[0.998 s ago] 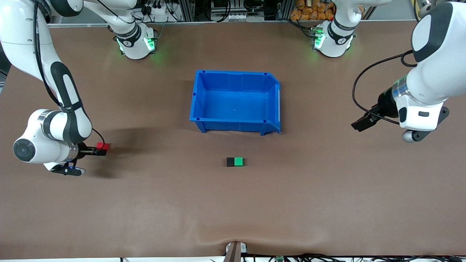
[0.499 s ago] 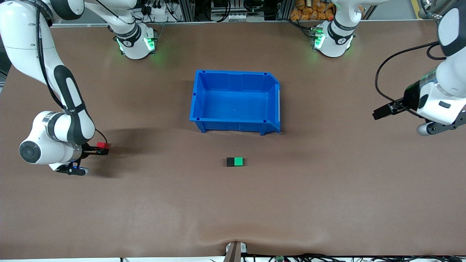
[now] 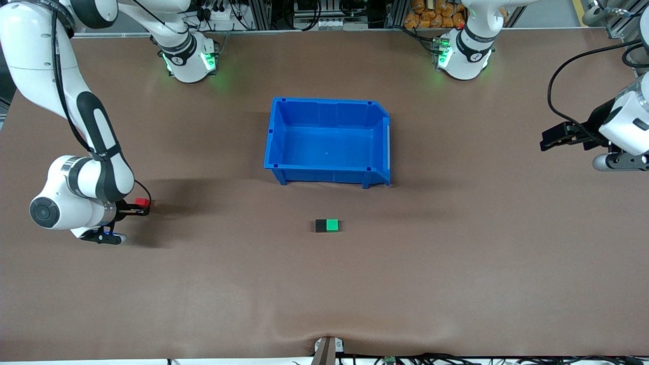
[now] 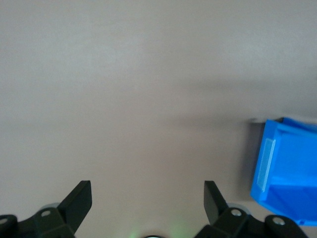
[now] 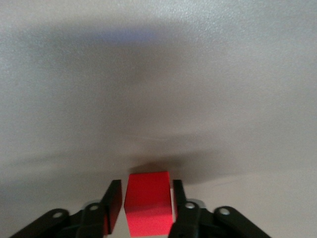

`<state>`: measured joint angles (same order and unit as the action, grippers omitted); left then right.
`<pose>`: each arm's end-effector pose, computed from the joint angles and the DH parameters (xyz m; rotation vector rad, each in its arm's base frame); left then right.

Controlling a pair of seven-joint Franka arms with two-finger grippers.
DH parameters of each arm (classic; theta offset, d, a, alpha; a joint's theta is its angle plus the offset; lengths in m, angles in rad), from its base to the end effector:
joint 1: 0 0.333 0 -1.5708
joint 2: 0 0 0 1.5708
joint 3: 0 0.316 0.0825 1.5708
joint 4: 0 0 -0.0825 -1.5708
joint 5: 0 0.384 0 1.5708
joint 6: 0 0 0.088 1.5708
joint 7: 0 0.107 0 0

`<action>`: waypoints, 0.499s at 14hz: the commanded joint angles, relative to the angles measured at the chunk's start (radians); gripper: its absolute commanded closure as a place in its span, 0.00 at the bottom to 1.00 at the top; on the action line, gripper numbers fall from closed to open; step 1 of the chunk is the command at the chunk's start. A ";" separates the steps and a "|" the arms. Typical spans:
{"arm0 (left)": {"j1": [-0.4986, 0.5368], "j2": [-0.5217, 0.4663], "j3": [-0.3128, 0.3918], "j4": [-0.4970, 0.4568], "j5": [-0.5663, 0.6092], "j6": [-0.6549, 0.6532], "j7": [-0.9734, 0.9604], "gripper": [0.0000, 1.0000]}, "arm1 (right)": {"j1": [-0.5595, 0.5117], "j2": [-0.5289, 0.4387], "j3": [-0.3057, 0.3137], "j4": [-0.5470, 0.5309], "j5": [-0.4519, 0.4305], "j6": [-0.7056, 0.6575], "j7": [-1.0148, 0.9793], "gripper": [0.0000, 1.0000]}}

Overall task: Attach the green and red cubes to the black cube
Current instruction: 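Carry the red cube with the right gripper toward the black cube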

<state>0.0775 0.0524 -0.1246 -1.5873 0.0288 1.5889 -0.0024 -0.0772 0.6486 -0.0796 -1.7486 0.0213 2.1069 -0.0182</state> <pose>0.5697 -0.0220 0.5890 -3.1163 0.0716 0.0777 0.6243 -0.0947 0.1818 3.0927 -0.2215 -0.4526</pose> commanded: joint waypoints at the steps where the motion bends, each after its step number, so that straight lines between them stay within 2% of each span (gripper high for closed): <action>1: 0.004 -0.042 -0.007 -0.028 0.017 -0.001 0.033 0.00 | -0.001 0.006 0.003 0.008 0.014 -0.001 -0.002 0.74; 2: 0.004 -0.042 -0.013 -0.028 0.017 -0.001 0.027 0.00 | -0.001 0.006 0.003 0.008 0.016 -0.002 0.000 0.83; 4: 0.002 -0.051 -0.018 -0.025 0.017 -0.001 0.025 0.00 | 0.001 0.006 0.003 0.009 0.034 -0.008 0.012 0.94; 7: -0.002 -0.055 -0.020 -0.013 0.016 -0.026 0.022 0.00 | 0.001 0.006 0.003 0.023 0.035 -0.013 0.040 1.00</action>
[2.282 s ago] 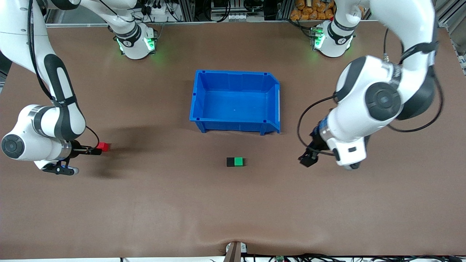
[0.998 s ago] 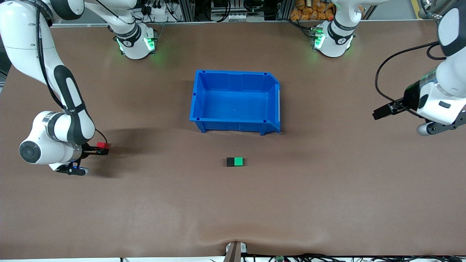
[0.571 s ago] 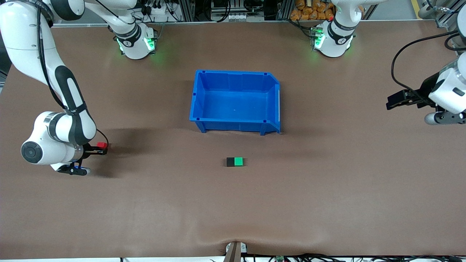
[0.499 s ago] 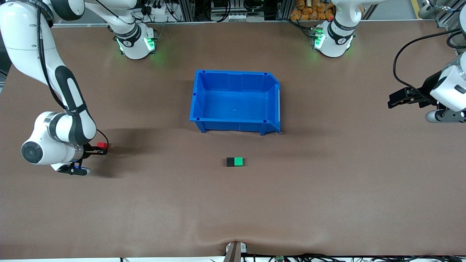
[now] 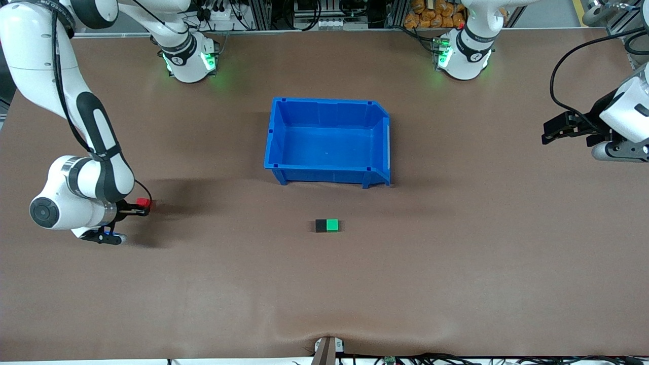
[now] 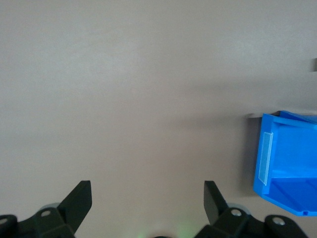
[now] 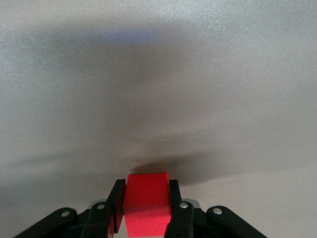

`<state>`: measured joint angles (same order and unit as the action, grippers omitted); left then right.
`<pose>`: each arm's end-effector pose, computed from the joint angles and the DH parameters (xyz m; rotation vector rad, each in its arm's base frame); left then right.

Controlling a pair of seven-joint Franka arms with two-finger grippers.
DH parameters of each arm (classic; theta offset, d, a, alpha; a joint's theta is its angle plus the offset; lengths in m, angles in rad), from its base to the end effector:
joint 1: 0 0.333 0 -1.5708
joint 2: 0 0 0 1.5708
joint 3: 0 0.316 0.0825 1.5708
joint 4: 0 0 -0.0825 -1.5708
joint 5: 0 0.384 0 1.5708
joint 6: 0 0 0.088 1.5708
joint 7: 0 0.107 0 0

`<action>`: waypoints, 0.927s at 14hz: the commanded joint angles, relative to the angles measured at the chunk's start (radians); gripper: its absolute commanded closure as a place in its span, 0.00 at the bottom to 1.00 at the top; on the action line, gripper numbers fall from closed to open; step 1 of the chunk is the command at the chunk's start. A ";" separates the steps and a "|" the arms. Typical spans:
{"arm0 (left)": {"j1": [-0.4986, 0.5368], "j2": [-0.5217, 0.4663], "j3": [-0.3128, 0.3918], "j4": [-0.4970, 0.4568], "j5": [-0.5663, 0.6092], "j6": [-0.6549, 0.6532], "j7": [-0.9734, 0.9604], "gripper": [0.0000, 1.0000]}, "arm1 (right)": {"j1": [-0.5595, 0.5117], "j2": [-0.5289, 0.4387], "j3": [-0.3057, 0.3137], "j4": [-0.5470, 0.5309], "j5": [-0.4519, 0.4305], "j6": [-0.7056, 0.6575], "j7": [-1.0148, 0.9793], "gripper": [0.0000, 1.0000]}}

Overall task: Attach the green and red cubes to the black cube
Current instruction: 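Carry the red cube with the right gripper toward the black cube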

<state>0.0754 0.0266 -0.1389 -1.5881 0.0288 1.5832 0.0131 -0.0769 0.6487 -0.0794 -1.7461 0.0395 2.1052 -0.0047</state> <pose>0.5618 -0.0316 0.6027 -3.1130 0.1206 0.0477 0.6251 -0.0936 0.1826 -3.0942 0.2598 0.4499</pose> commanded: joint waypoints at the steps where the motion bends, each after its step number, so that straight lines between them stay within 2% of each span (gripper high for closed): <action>1: 0.000 -0.030 -0.007 -0.007 0.016 -0.026 0.007 0.00 | 0.000 0.005 0.003 0.025 0.019 -0.013 0.037 1.00; 8: 0.001 -0.048 -0.014 -0.004 0.016 -0.031 0.005 0.00 | -0.001 0.003 0.004 0.060 0.023 -0.059 0.170 1.00; 13: 0.004 -0.053 -0.011 -0.003 0.014 -0.052 -0.004 0.00 | -0.003 0.000 0.003 0.068 0.127 -0.083 0.234 1.00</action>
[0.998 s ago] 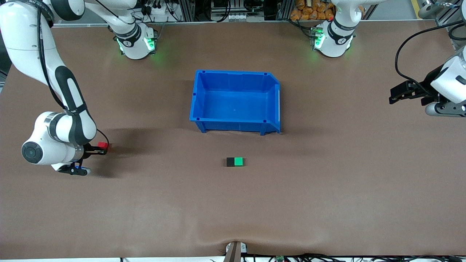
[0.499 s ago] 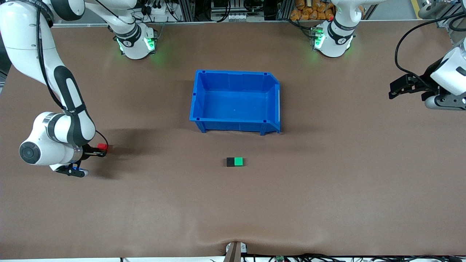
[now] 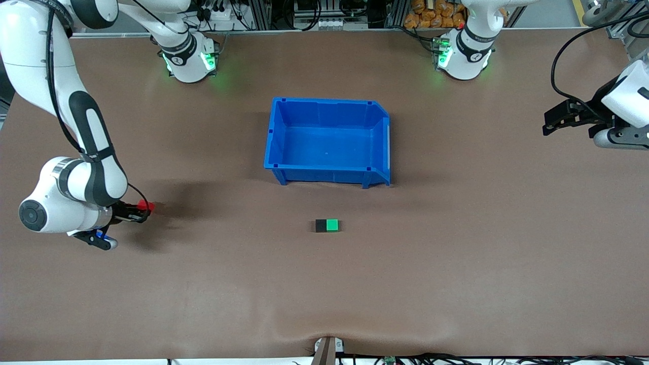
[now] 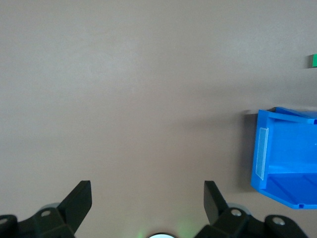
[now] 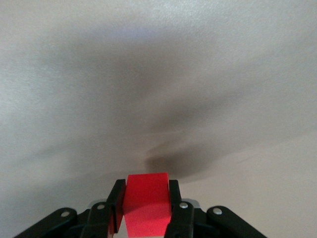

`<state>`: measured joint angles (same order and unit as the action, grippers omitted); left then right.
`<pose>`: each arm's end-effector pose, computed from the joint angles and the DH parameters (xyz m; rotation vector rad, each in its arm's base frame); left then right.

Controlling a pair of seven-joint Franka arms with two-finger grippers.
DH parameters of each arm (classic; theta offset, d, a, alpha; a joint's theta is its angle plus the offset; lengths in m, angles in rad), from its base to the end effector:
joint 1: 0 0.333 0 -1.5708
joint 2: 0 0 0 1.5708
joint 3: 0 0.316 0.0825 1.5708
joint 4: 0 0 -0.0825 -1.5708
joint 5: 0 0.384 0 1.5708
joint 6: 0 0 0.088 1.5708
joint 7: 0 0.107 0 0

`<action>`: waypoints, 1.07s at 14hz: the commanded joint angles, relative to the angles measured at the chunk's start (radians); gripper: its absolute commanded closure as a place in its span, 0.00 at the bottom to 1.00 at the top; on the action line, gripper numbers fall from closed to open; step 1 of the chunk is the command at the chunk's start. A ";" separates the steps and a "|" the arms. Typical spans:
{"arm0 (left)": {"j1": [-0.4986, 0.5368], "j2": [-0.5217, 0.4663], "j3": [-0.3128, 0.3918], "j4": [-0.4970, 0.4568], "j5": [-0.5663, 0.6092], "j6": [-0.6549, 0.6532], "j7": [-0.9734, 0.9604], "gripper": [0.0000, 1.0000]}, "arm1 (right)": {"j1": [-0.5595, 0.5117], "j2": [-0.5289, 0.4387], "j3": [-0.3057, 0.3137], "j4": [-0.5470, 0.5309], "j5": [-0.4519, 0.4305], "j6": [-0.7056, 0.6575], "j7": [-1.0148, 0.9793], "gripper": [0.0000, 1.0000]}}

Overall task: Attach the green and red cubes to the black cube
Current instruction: 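Carry the red cube with the right gripper toward the black cube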

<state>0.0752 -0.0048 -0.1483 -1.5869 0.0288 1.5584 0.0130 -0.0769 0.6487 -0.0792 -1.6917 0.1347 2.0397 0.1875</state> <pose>0.5501 -0.0374 0.6185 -3.1083 0.1339 0.0356 0.6366 -0.0886 0.1999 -2.9869 0.6268 0.4582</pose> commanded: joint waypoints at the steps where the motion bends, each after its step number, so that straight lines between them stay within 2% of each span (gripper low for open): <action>1: 0.006 -0.030 0.003 -0.004 0.014 -0.035 -0.024 0.00 | -0.001 0.000 0.003 0.014 0.040 -0.018 0.070 1.00; 8: 0.008 -0.038 0.006 -0.005 0.014 -0.060 -0.038 0.00 | 0.023 -0.004 0.006 0.030 0.083 -0.019 0.249 1.00; 15: 0.006 -0.041 0.006 0.015 -0.001 -0.054 -0.021 0.00 | 0.042 -0.004 0.056 0.047 0.111 -0.018 0.496 1.00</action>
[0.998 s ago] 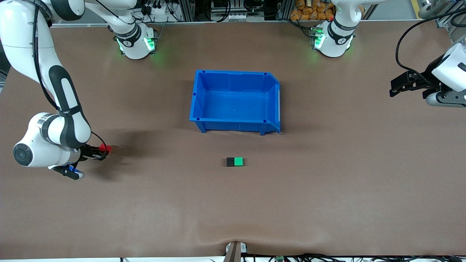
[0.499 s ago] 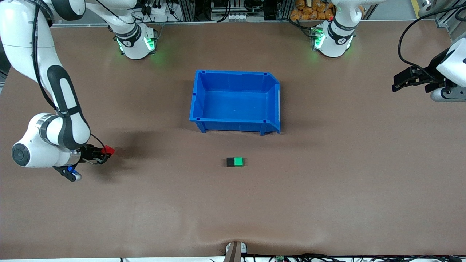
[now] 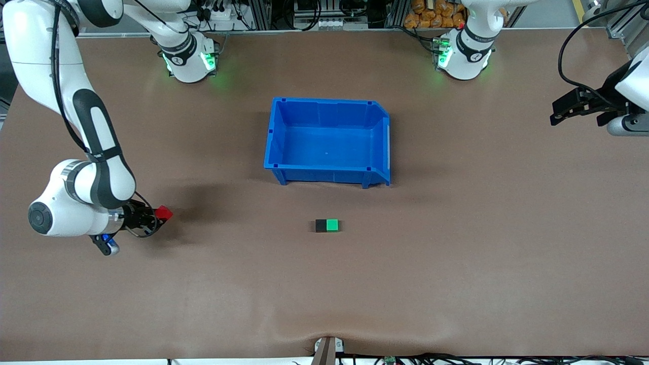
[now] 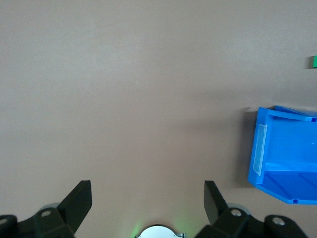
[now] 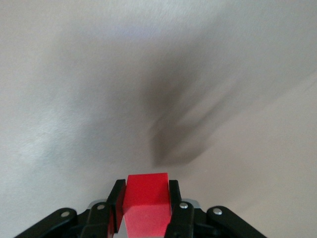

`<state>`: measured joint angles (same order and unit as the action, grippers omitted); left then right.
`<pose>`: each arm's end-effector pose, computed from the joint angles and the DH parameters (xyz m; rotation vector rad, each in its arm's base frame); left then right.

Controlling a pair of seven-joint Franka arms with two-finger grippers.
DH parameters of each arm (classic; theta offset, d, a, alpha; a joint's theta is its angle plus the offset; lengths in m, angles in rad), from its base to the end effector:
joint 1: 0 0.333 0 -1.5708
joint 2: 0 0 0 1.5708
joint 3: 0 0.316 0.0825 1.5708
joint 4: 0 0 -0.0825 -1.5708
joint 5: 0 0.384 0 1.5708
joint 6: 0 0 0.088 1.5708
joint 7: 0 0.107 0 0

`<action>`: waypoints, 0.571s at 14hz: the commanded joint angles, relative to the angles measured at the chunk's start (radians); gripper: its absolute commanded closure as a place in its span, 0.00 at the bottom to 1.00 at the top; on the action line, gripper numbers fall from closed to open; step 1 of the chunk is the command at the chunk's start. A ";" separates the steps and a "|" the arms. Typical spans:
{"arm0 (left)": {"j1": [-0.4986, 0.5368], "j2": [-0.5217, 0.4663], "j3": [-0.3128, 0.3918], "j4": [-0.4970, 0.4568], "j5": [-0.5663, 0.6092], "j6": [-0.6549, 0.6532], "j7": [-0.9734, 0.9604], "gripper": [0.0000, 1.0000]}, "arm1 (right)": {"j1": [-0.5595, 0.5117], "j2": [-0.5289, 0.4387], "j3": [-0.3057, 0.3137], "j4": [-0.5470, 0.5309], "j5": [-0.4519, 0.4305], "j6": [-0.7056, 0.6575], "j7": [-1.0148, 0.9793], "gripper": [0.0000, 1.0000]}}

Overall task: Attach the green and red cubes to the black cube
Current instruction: 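Carry the red cube with the right gripper toward the black cube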

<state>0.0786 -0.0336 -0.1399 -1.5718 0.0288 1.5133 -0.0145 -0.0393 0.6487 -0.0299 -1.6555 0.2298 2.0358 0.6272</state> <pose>0.5375 -0.0311 0.6373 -3.1062 0.0705 0.0372 0.6540 -0.0307 0.2137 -2.7632 1.2072 0.4607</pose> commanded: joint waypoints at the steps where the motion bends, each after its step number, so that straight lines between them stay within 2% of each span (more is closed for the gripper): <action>1: 0.003 -0.014 -0.004 0.002 -0.003 -0.008 0.008 0.00 | 0.004 -0.004 0.014 0.011 0.016 -0.016 0.075 1.00; 3: 0.004 -0.018 -0.003 0.003 -0.003 -0.008 0.008 0.00 | 0.006 -0.004 0.021 0.014 0.028 -0.014 0.124 1.00; 6: 0.003 -0.023 -0.003 0.003 -0.001 -0.010 0.008 0.00 | 0.018 -0.004 0.021 0.016 0.106 -0.014 0.155 1.00; 8: 0.003 -0.022 -0.003 0.001 -0.001 -0.010 0.008 0.00 | 0.032 -0.004 0.021 0.019 0.120 -0.011 0.196 1.00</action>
<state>0.0783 -0.0386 -0.1408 -1.5694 0.0287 1.5134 -0.0145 -0.0203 0.6487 -0.0106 -1.6464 0.3231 2.0345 0.7746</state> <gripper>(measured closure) 0.000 0.604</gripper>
